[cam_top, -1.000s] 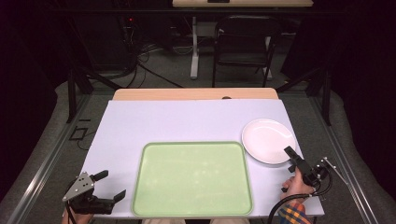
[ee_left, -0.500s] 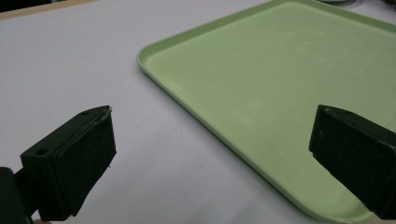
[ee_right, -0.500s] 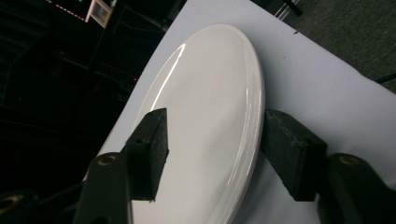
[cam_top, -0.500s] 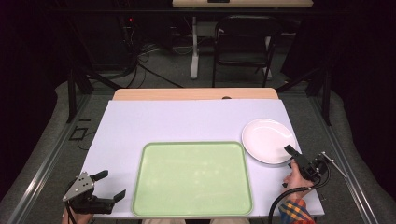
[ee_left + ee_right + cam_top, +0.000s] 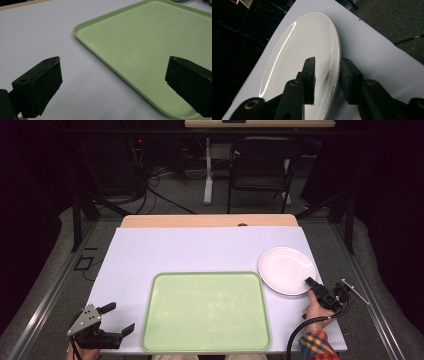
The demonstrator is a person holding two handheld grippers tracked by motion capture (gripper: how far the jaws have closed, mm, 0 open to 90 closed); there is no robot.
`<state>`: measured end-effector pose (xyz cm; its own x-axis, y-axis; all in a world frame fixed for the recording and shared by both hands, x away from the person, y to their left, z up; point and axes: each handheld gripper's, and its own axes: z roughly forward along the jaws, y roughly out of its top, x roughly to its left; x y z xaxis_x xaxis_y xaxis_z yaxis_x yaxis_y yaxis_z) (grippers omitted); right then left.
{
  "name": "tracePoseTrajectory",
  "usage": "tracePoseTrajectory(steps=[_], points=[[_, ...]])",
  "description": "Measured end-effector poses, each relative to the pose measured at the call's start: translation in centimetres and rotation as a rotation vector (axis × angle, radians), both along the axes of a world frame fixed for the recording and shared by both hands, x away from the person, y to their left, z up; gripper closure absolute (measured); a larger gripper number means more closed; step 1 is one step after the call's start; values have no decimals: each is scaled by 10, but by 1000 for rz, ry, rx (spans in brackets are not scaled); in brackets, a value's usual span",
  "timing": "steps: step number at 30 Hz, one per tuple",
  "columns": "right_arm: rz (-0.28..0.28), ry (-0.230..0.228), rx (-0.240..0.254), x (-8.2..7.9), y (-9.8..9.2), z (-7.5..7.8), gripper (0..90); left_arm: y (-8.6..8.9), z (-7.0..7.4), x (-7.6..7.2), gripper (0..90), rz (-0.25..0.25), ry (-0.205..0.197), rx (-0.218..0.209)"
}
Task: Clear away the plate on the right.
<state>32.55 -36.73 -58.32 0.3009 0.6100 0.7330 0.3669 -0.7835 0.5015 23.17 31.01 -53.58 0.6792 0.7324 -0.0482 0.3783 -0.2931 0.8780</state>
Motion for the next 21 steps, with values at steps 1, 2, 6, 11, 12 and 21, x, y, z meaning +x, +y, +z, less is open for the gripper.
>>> tracePoseTrajectory(steps=[1,2,6,11,12,21], points=[[-4,12,-13,0,0,0,720,0,0,0,9,0,0,0],[-8,20,-16,0,0,0,747,0,0,0,9,0,1,1],[-13,38,-33,1,0,1,787,0,0,0,13,0,2,3],[-10,23,5,0,-2,1,815,0,0,0,14,1,2,2],[-11,20,19,0,-3,1,824,0,0,0,15,1,2,1],[11,-59,124,-4,-12,4,877,0,1,-1,19,2,-6,-4]])
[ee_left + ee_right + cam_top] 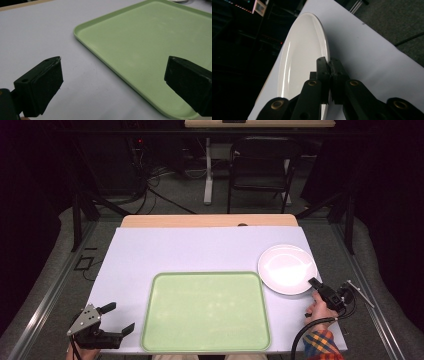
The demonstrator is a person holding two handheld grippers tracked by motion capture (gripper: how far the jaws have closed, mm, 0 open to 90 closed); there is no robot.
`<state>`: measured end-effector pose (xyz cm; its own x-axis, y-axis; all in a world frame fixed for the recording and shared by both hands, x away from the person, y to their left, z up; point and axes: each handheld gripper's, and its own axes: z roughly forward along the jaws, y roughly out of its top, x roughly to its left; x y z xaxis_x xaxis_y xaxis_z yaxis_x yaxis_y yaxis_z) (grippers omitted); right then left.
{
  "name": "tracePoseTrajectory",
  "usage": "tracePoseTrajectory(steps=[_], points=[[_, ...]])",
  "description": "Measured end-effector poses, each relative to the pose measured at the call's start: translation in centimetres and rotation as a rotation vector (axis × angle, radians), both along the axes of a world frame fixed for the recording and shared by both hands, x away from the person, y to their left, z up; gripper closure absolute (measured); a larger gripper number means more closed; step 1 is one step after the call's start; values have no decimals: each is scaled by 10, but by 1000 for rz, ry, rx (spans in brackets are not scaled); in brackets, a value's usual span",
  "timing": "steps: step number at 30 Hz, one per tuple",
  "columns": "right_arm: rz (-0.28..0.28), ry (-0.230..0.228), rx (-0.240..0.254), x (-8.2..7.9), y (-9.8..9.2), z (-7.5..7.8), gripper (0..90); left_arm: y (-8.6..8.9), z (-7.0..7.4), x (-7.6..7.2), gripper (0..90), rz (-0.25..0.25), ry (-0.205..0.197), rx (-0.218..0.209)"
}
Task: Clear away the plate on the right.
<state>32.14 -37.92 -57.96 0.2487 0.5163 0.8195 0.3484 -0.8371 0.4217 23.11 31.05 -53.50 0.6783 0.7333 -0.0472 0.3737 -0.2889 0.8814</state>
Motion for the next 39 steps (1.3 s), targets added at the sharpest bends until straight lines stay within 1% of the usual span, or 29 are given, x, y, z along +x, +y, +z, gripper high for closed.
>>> tracePoseTrajectory(steps=[1,2,3,4,5,6,10,11,13,15,16,17,18,19,21,22,23,24,25,26,27,29,30,32,33,34,36,38,39], points=[[16,-21,-29,0,1,8,877,0,0,0,19,2,-2,-1],[25,-13,-46,0,1,10,877,0,0,0,20,2,-2,-1],[24,-27,-48,0,1,11,876,0,0,0,20,1,-2,-2],[21,-22,-51,0,1,12,877,0,0,0,20,0,-4,0],[21,-24,-40,-1,0,12,876,0,1,0,20,0,-4,0],[18,-20,-42,-2,-1,12,875,0,1,-1,20,1,-6,-6],[17,-23,-38,-3,-3,16,874,0,1,-1,21,2,-8,-4],[27,-31,-42,-3,-4,18,873,1,1,-1,21,1,-6,-3],[39,-58,-36,-4,-4,24,874,0,1,-1,21,-2,-9,-3],[44,-57,-36,-5,-4,26,875,0,1,-1,21,-1,-10,-2],[48,-66,-31,-6,-3,29,876,0,1,-1,21,-1,-11,-3],[60,-81,-41,-8,-1,36,874,0,2,-1,21,0,-11,-1],[65,-90,-48,-8,-1,39,874,0,2,-1,21,0,-10,-1],[68,-107,-46,-9,-1,41,874,0,2,-1,21,0,-10,-1],[77,-121,-35,-11,0,47,874,-1,2,-1,21,0,-10,1],[88,-120,-39,-12,0,49,874,-2,2,-1,21,2,-8,-1],[96,-131,-37,-13,1,51,874,-2,2,-1,21,2,-8,-1],[96,-131,-37,-13,1,51,874,-3,3,-1,21,4,-7,-2],[102,-140,-29,-15,1,54,874,-4,3,-1,21,8,-5,0],[117,-153,-24,-16,3,57,873,-5,5,-2,21,7,-1,1],[130,-154,-23,-18,4,58,873,-6,5,-2,20,5,0,-3],[135,-160,-19,-18,6,59,873,-8,6,-2,20,2,-2,-1],[154,-166,-15,-21,9,61,873,-11,7,-2,20,1,1,2],[172,-166,-20,-23,12,64,873,-13,8,-2,20,-3,10,4],[172,-166,-20,-23,12,64,873,-13,8,-2,20,-3,10,4],[190,-173,-20,-24,17,66,873,-17,9,-2,21,0,16,9],[213,-173,-20,-26,21,67,873,-20,11,-2,21,0,24,3],[230,-173,-19,-26,25,68,873,-25,12,-2,25,3,28,10],[239,-179,-20,-27,27,68,873,-28,13,-2,25,0,32,3]])
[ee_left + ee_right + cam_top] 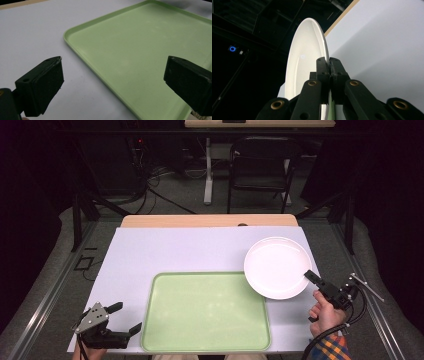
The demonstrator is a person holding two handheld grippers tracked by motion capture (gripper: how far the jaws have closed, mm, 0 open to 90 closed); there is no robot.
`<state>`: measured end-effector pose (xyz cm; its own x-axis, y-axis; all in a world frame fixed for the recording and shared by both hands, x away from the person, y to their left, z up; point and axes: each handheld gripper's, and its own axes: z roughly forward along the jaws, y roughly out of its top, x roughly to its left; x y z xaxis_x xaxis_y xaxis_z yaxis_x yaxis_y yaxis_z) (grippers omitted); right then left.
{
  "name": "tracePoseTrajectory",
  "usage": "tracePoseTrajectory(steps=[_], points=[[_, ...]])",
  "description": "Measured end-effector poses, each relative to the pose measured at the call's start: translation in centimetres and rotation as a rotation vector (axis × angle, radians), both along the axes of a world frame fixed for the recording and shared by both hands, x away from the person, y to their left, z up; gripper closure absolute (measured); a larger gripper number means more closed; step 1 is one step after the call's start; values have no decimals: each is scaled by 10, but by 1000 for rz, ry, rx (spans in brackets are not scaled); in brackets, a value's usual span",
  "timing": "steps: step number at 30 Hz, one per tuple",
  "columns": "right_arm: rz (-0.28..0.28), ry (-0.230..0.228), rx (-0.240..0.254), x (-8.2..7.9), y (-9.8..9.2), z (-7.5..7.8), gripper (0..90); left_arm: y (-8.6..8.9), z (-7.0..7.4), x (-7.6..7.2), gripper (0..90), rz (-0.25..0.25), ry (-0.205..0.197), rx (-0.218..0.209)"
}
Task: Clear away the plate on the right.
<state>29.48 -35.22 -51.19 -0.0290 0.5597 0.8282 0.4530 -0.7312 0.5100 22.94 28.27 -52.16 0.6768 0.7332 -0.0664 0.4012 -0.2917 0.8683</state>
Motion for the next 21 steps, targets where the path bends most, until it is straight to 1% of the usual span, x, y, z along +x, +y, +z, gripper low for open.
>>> tracePoseTrajectory(steps=[1,2,3,4,5,7,8,9,10,11,12,13,14,15,16,17,18,19,21], points=[[8,-4,-4,0,3,1,873,0,0,0,26,0,0,0],[23,3,-3,-1,6,2,873,-6,2,1,28,-9,2,-6],[30,-5,-6,-2,7,2,873,-11,4,1,30,-8,7,-8],[44,-5,-9,-2,11,3,873,-11,4,1,31,-8,7,-8],[44,-5,-9,-2,11,3,873,-15,5,2,31,-15,12,-15],[69,-3,1,-4,17,5,873,-24,7,4,31,-27,25,-28],[75,-6,-4,-5,19,5,872,-29,7,5,31,-37,29,-34],[96,-11,-6,-6,24,6,872,-38,8,7,31,-57,38,-32],[103,-12,-6,-7,26,7,872,-43,8,8,31,-67,41,-34],[103,-12,-6,-7,26,7,872,-43,8,8,31,-67,41,-34],[112,-12,-7,-7,29,8,872,-49,9,10,31,-80,49,-30],[131,-14,-2,-8,34,9,873,-59,8,13,31,-95,64,-43],[140,-15,-5,-8,36,9,873,-59,8,13,31,-95,64,-43],[140,-15,-5,-8,36,9,873,-64,8,14,31,-102,70,-44],[156,-15,-5,-9,41,9,873,-73,7,17,35,-121,81,-44],[163,-16,-5,-9,43,9,872,-78,7,18,35,-133,90,-47],[170,-15,1,-9,46,10,872,-78,7,18,38,-133,90,-47],[170,-15,1,-9,46,10,872,-85,7,20,38,-144,98,-51],[200,-18,-2,-10,53,12,872,-97,7,25,43,-164,119,-64]])
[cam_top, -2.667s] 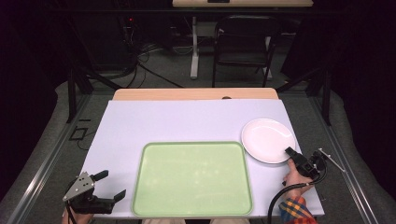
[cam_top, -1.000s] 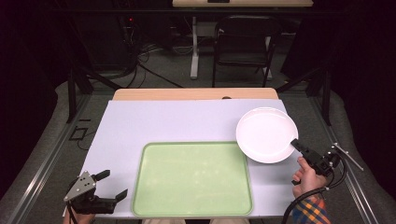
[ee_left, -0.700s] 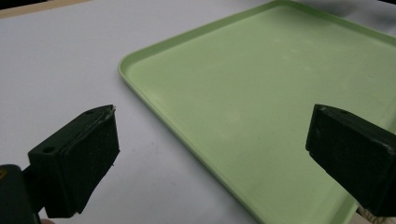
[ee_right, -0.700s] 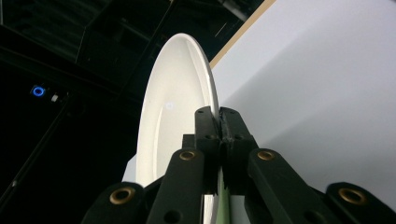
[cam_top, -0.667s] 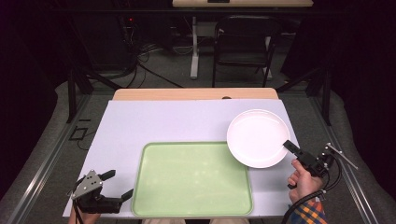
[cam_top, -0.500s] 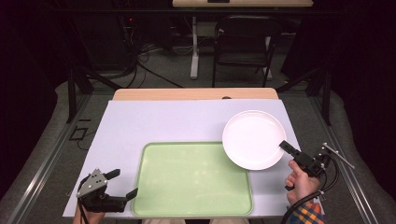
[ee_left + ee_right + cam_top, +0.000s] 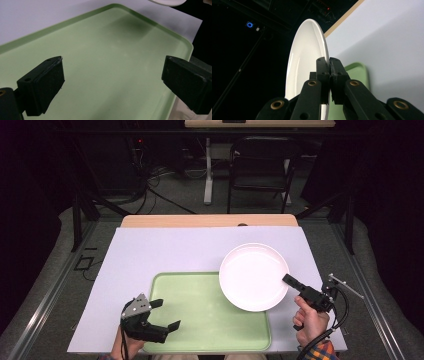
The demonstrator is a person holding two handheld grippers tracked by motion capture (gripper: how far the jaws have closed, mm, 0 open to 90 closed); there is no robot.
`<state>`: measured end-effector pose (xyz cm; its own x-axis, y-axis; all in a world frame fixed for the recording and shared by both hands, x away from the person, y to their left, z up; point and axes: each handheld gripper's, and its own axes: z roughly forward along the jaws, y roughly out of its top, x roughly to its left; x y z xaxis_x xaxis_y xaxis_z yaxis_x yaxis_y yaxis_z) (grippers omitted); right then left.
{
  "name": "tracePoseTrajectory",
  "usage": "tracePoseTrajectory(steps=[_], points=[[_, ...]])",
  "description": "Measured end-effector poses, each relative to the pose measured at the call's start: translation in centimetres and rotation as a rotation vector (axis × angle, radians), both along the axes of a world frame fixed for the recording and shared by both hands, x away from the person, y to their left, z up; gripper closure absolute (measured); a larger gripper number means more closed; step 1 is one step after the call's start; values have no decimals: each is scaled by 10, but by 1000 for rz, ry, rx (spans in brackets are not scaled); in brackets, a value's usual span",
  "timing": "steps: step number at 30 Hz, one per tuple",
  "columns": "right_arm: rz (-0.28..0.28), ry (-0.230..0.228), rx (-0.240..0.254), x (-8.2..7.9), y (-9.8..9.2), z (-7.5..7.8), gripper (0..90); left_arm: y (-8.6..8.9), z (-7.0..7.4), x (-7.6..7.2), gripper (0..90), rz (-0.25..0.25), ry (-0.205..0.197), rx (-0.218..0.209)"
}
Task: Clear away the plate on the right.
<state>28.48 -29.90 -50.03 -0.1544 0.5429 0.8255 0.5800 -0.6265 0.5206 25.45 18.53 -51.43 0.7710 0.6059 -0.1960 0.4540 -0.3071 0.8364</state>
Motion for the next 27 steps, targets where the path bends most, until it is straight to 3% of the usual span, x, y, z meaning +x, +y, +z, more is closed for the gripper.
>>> tracePoseTrajectory(steps=[3,4,6,10,15,18,23,24,27], points=[[16,-1,-5,0,3,1,872,-7,0,3,47,-13,13,-11],[31,-8,-4,0,8,2,871,-16,-2,6,49,-26,43,-29],[47,-9,-10,0,12,2,871,-23,-4,9,60,-38,56,-52],[82,-8,-15,0,22,2,871,-35,-6,15,125,-68,78,-82],[124,-7,-20,0,34,2,871,-44,-12,19,163,-89,107,-108],[161,-7,-37,1,45,1,870,-47,-17,23,199,-97,133,-155],[191,3,-46,1,54,-1,870,-47,-17,24,280,-104,134,-187],[208,8,-50,1,59,-3,867,-46,-17,24,334,-100,129,-195],[232,20,-60,1,66,-7,869,-46,-17,24,383,-94,129,-193]])
